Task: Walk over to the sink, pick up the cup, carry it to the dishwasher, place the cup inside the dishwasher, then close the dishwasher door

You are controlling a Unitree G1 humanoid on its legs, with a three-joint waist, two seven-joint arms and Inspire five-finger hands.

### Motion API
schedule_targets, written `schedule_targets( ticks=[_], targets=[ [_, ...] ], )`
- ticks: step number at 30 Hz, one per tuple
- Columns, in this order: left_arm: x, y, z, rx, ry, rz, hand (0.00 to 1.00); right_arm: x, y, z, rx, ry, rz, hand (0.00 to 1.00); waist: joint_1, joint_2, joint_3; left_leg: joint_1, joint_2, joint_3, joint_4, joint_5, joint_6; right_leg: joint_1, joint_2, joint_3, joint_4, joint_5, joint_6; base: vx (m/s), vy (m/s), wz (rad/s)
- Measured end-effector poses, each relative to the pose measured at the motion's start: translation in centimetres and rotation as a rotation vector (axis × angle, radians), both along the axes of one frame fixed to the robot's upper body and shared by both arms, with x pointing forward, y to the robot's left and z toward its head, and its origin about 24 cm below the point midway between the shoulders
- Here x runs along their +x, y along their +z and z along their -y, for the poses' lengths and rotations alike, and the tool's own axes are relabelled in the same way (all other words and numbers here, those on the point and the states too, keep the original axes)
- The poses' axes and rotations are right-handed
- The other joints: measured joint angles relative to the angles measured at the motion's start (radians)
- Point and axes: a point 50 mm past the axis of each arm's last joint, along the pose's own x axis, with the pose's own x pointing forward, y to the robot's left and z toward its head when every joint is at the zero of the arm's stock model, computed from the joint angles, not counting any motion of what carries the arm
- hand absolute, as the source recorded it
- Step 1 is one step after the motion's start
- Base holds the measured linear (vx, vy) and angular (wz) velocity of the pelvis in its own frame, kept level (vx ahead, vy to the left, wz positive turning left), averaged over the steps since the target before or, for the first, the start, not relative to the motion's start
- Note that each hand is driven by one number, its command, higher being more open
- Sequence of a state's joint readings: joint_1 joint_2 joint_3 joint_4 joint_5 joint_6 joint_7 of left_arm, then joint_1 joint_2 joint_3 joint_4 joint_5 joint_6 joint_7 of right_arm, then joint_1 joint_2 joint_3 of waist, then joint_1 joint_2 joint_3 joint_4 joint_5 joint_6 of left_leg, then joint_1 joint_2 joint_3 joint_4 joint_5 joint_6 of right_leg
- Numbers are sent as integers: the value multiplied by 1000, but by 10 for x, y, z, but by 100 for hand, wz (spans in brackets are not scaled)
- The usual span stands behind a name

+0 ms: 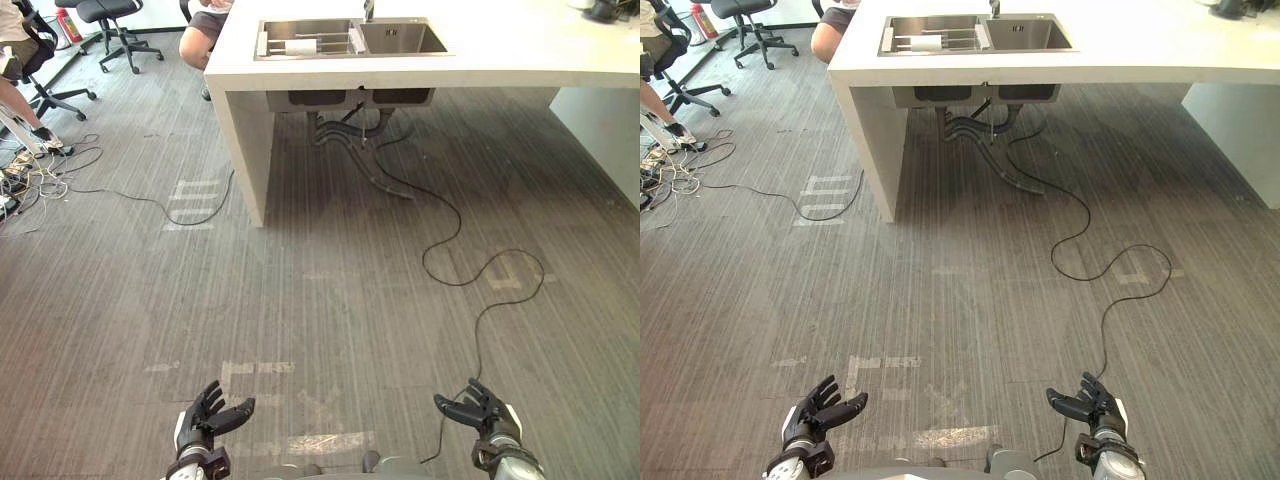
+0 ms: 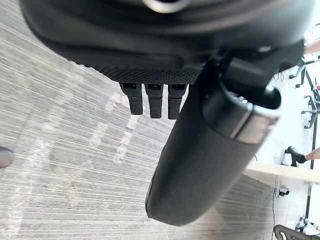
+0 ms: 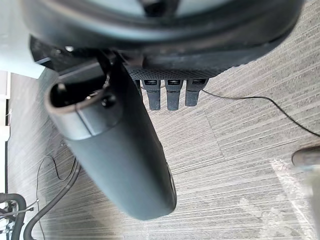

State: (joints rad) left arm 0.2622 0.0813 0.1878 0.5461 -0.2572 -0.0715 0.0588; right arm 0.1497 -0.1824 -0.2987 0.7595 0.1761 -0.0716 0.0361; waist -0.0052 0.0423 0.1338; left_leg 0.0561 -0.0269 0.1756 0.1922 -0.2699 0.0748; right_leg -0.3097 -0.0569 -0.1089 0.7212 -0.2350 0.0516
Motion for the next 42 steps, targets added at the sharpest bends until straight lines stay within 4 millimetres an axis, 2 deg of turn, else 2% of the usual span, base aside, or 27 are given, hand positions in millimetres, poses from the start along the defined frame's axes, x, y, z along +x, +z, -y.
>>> schedule_targets(
  ticks=[2, 4, 5, 6, 7, 8, 9, 10, 11, 12, 15, 18, 21, 23, 24, 25, 26, 27, 28, 30, 31, 33, 35, 37, 38, 39, 42],
  targets=[
    [7, 3, -1, 2, 9, 19, 90, 4, 2, 2, -5, 5, 9, 90, -16, 6, 12, 49, 8, -23, -28, -9, -8, -40, -15, -61, 1, -33, -19, 421, -28, 23],
    [27, 9, 0, -13, 13, 76, 90, 13, 9, 11, -36, 16, 30, 90, -43, 56, 48, 98, 68, -52, -52, -27, -41, -109, 25, -116, -104, -27, -31, 471, -103, 39],
    [30, 11, 0, -15, 13, 87, 90, 13, 10, 14, -45, 19, 30, 90, -45, 66, 53, 108, 84, -54, -51, -33, -53, -125, 39, -117, -161, -7, -32, 400, -96, 26],
    [33, 13, -2, -3, 15, 99, 90, 11, 10, 15, -55, 27, 23, 90, -47, 65, 53, 126, 90, -57, -47, -43, -79, -128, 54, -110, -280, 81, -37, 458, -99, 17],
    [32, 15, -7, 15, 21, 104, 90, 6, 10, 11, -60, 47, 19, 90, -50, 41, 45, 148, 81, -59, -35, -60, -107, -127, 52, -94, -375, 194, -69, 754, -192, 12],
    [24, 11, -10, 7, 78, 87, 90, 0, 10, 3, -58, 85, 19, 90, -58, 43, 41, 181, 99, -53, 31, -94, -151, -125, 64, -100, -338, 267, -130, 651, -171, -1],
    [24, 11, -10, 5, 94, 90, 90, 2, 10, 0, -55, 93, 26, 90, -62, 49, 41, 169, 120, -49, 71, -92, -154, -117, 74, -108, -326, 257, -142, 630, -207, -4],
    [24, 13, -9, 3, 113, 103, 90, -1, 12, -11, -34, 109, 50, 90, -66, 45, 44, 97, 148, -31, 261, -58, -162, -80, 90, -113, -340, 204, -161, 465, -191, 0],
    [29, 18, -2, -7, 110, 137, 90, -5, 12, -21, -16, 130, 63, 90, -61, 57, 63, -10, 209, -27, 540, 23, -116, -8, 122, -119, -386, 187, -173, 696, -291, -2],
    [35, 23, 3, -15, 97, 169, 90, -10, 11, -32, 8, 139, 64, 90, -37, 59, 71, -115, 277, -19, 778, 45, -113, 81, 162, -112, -449, 180, -184, 588, -258, -11],
    [46, 35, 15, -24, 46, 234, 90, -9, 16, -50, 37, 157, 112, 90, 0, 27, 94, -321, 357, 42, 973, 39, -117, 288, 192, -70, -574, 152, -197, 534, -224, -21],
    [48, 39, 21, -37, 46, 264, 90, -2, 24, -50, 22, 169, 160, 90, 27, 17, 99, -459, 371, 136, 826, 16, -113, 395, 195, -10, -641, 127, -186, 525, -71, -48],
    [40, 43, 23, -42, 72, 281, 90, -8, 29, -45, 1, 172, 169, 90, 49, 25, 85, -475, 325, 183, 413, 40, -126, 467, 191, 45, -643, 46, -167, 491, 106, -45],
    [36, 46, 19, -22, 87, 283, 90, -20, 28, -42, -1, 159, 147, 90, 66, 4, 65, -466, 286, 172, 315, 136, -87, 486, 167, 75, -598, -34, -139, 591, 225, -40],
    [33, 48, 14, -5, 106, 285, 90, -30, 26, -43, 5, 149, 122, 90, 74, -26, 39, -446, 253, 184, 328, 155, -50, 498, 129, 91, -557, -78, -89, 714, 257, -26],
    [35, 50, 12, 6, 115, 294, 90, -35, 25, -43, 9, 146, 110, 90, 75, -46, 34, -427, 236, 200, 339, 117, -49, 477, 102, 95, -477, -98, -56, 882, 292, -20],
    [37, 57, 8, 25, 116, 320, 90, -38, 24, -45, 21, 151, 106, 90, 73, -69, 39, -380, 215, 212, 336, 79, -53, 399, 74, 92, -250, -105, -1, 558, 168, -6],
    [39, 61, 7, 35, 112, 335, 90, -38, 24, -47, 28, 153, 107, 90, 71, -80, 41, -352, 205, 217, 331, 69, -53, 346, 59, 85, -105, -84, 48, 793, 197, -4],
    [43, 71, 2, 63, 111, 370, 90, -40, 25, -51, 43, 166, 112, 90, 53, -94, 42, -262, 175, 213, 304, 27, -56, 212, 11, 79, 239, -2, 118, 643, 122, 3],
    [47, 91, -3, 101, 129, 449, 90, -42, 28, -55, 53, 197, 125, 90, 27, -80, 48, -137, 168, 207, 253, -17, -75, 126, -14, 60, 383, -20, 82, 611, 46, 10],
    [49, 100, -5, 114, 136, 490, 90, -43, 29, -57, 60, 208, 129, 90, 17, -75, 47, -101, 170, 202, 230, -22, -82, 99, -19, 46, 375, -28, 66, 582, -32, 26],
    [59, 144, -9, 152, 156, 713, 90, -49, 36, -59, 69, 241, 144, 90, -2, -67, 43, 12, 194, 186, 141, -44, -121, -2, -18, -6, 231, -61, 11, 567, -86, 33],
    [60, 171, -12, 185, 172, 852, 90, -52, 41, -57, 63, 256, 157, 90, -19, -65, 42, 72, 213, 182, 103, -49, -147, -55, -8, -13, 43, -57, -4, 579, -171, 35],
    [58, 187, -16, 215, 199, 927, 90, -58, 43, -55, 62, 267, 147, 90, -31, -65, 32, 124, 227, 173, 86, -52, -179, -73, 9, 11, -172, 14, -24, 633, -252, 37],
    [56, 188, -16, 214, 236, 942, 90, -62, 42, -52, 58, 282, 125, 90, -38, -35, 17, 151, 262, 147, 89, -65, -200, -47, 38, -4, -202, 115, -56, 671, -248, 23],
    [57, 188, -12, 191, 256, 947, 90, -62, 42, -48, 45, 294, 115, 90, -30, 4, -6, 148, 288, 113, 88, -28, -182, -34, 63, -17, -197, 90, -85, 668, -231, 21],
    [66, 203, 1, 153, 277, 1027, 90, -59, 44, -51, 54, 337, 124, 90, -38, 15, -10, 122, 297, 13, 168, 115, -167, 39, 53, -53, -208, 57, -130, 617, -247, 57]
  ],
)
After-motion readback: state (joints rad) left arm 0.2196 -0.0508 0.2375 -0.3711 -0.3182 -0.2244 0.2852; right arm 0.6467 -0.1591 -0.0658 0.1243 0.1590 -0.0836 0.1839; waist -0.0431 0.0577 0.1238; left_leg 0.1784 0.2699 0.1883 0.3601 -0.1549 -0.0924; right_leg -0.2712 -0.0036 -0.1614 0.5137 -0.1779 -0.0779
